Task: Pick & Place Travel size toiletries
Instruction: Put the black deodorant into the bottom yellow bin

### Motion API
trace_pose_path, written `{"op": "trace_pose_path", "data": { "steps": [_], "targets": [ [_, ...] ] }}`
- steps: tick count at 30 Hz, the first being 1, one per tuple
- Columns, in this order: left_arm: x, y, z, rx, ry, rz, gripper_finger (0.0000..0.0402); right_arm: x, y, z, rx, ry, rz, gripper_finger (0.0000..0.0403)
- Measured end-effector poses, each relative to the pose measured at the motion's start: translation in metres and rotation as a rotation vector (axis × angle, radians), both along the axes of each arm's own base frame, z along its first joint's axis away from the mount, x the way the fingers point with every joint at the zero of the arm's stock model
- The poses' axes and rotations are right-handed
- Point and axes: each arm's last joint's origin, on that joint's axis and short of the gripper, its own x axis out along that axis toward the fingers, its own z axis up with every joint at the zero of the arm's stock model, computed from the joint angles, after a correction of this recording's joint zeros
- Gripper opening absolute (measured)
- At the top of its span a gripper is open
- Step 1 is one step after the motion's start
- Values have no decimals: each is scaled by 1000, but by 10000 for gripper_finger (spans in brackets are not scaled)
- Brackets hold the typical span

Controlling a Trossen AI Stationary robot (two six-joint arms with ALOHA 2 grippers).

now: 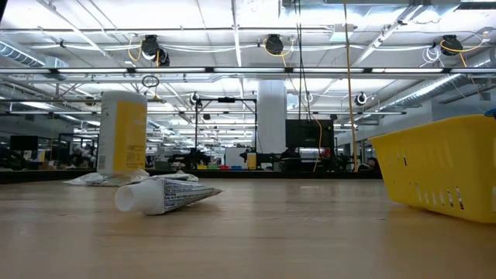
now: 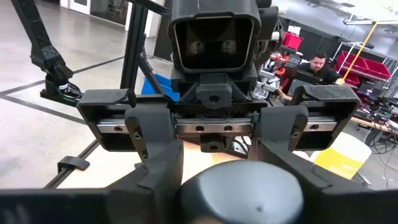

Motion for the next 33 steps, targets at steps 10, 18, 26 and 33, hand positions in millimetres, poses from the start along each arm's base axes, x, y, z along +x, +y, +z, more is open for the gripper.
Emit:
{"op": "trace_pose_path", "data": {
  "steps": [10,18,26,33],
  "targets": [
    [0,0,0,-1,0,5,193,-1,2,0,3,-3,11,174],
    [0,1,-1,0,13,11,193,-1,2,0,3,-3,15,174],
    [-1,1,-2,-7,19,20,283,-1,2,-1,-5,3,19,174],
    [-1,1,-1,37,28,9,298,-1,2,-1,-5,2,16,174]
  ]
}}
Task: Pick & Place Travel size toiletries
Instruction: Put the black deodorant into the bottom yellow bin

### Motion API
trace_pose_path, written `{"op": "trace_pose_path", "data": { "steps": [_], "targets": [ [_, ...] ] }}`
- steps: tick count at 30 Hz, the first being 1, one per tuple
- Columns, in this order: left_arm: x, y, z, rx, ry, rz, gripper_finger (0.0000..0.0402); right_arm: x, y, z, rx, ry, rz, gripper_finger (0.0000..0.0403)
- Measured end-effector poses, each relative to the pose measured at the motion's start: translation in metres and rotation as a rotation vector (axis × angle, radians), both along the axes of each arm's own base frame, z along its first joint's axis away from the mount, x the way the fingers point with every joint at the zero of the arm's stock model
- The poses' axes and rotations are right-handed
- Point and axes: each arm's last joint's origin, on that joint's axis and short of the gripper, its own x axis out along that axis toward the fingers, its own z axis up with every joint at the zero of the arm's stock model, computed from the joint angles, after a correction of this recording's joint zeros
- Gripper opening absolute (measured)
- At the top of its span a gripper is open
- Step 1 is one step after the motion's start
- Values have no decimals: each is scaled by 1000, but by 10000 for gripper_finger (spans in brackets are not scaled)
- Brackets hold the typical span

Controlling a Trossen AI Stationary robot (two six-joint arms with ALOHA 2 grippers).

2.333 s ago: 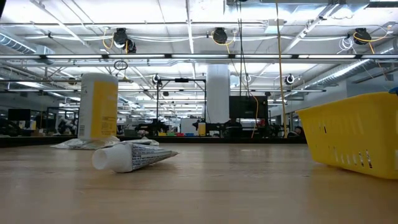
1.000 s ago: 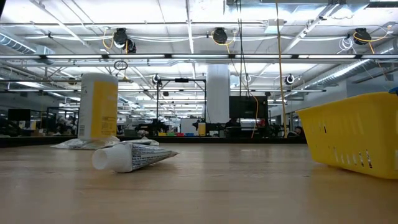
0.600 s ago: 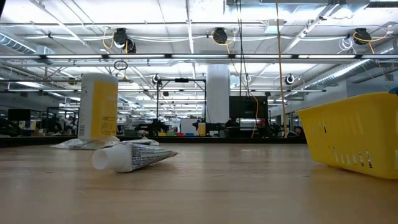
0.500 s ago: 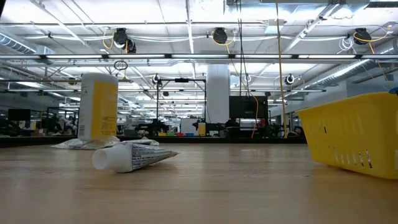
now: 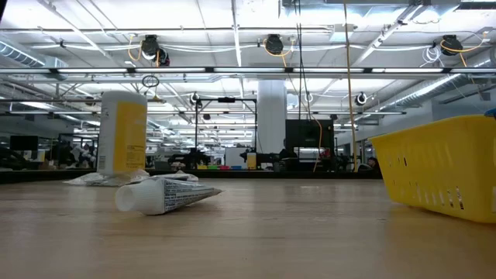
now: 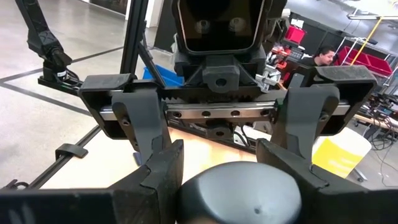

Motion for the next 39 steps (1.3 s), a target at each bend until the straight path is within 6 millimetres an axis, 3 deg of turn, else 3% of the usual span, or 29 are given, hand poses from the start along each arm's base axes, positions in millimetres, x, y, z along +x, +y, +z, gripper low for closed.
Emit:
{"op": "trace_pose_path", "data": {
  "steps": [12,23,31,39],
  "targets": [
    [-3,1,-5,30,55,51,296,0,0,1,2,-5,-5,174],
    [-27,-5,8,84,91,189,297,-12,-6,12,21,-31,-7,174],
    [-39,4,2,81,209,256,296,-21,-4,6,117,74,5,174],
    [-44,8,-6,36,270,316,296,-50,16,-2,318,247,88,174]
  ]
}}
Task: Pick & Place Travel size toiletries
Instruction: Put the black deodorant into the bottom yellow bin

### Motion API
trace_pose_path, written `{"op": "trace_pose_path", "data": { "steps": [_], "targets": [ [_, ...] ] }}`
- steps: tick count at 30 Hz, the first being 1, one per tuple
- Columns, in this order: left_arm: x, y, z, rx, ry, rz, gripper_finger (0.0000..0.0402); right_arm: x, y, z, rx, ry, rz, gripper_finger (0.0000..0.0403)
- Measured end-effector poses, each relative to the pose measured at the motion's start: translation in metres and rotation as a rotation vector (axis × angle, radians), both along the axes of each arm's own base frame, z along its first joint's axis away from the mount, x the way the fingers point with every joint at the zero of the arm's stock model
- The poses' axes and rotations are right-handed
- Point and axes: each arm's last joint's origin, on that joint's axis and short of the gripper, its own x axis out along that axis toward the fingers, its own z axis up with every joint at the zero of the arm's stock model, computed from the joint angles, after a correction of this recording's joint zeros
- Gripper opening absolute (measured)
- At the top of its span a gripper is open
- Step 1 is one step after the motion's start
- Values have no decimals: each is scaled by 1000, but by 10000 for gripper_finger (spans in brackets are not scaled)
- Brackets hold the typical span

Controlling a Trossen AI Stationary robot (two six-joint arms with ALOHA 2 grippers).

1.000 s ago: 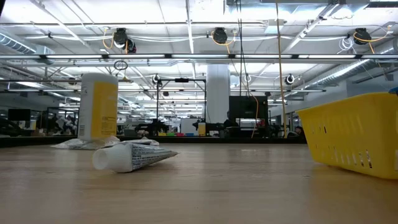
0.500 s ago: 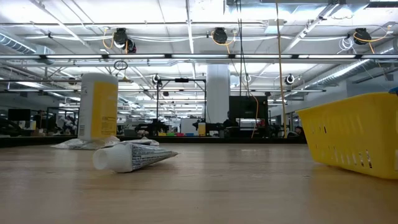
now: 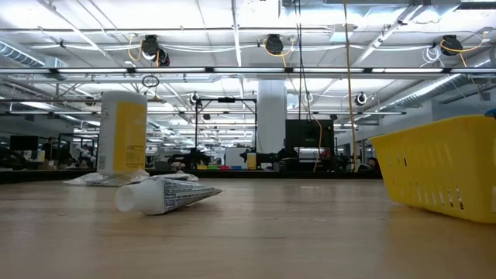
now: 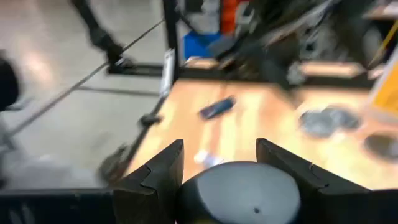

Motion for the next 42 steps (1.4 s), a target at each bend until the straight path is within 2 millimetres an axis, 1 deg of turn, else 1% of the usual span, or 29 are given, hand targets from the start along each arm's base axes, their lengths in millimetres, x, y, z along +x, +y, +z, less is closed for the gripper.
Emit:
{"op": "trace_pose_path", "data": {
  "steps": [6,10,15,20,25,28,33,42],
  "targets": [
    [0,0,0,-9,-2,6,296,-22,22,-12,185,178,53,174],
    [0,0,0,-10,-4,7,296,-33,40,-24,324,356,123,174],
    [0,0,0,-23,-10,14,296,-42,64,-43,429,573,162,174],
    [0,0,0,-26,-13,15,296,-47,82,-65,557,833,104,174],
    [0,0,0,-36,-18,20,296,-51,98,-83,644,1021,23,174],
    [0,0,0,-31,-15,17,296,-54,104,-91,674,1095,-24,174],
    [0,0,0,-26,-12,14,296,-57,110,-101,673,1137,-75,174],
    [0,0,0,-31,-10,8,296,-60,106,-107,609,1195,-132,174]
  ]
}}
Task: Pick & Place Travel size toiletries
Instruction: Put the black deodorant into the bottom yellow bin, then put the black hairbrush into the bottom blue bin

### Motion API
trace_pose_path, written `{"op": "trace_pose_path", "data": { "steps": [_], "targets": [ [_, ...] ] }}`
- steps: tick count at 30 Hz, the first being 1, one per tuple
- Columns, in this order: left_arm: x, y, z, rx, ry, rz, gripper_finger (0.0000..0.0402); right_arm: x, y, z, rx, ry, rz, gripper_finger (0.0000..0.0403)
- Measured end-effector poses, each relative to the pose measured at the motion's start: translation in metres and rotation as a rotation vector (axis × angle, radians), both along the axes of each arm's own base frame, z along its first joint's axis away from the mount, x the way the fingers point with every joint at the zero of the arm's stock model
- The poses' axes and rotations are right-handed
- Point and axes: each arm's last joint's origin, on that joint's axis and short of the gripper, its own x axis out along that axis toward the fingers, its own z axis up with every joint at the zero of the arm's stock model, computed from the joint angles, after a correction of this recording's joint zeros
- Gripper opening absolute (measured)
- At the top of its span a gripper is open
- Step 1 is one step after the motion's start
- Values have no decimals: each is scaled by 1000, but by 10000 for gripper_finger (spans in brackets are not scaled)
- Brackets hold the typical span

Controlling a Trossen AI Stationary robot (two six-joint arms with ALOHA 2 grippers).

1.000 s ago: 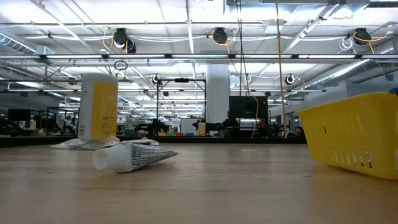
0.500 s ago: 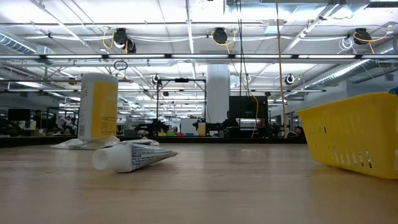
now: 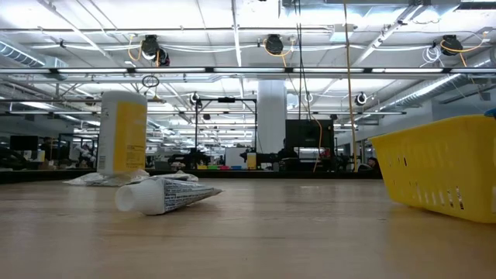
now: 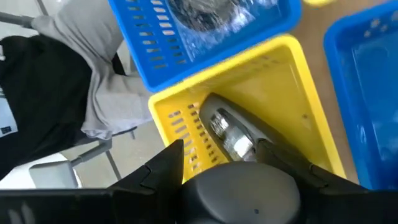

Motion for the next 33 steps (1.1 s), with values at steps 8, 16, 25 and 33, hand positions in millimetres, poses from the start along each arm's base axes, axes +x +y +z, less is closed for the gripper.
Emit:
{"op": "trace_pose_path", "data": {
  "steps": [8,16,25,33],
  "targets": [
    [0,0,0,-4,2,-4,296,-4,0,-1,-6,40,8,174],
    [1,1,0,-3,-2,-3,296,-4,-2,-2,-25,56,-2,264],
    [1,1,0,-2,-1,-3,296,-4,-2,-2,-27,49,5,259],
    [-6,3,-7,-21,67,36,296,6,0,11,22,-178,17,238]
  ]
}}
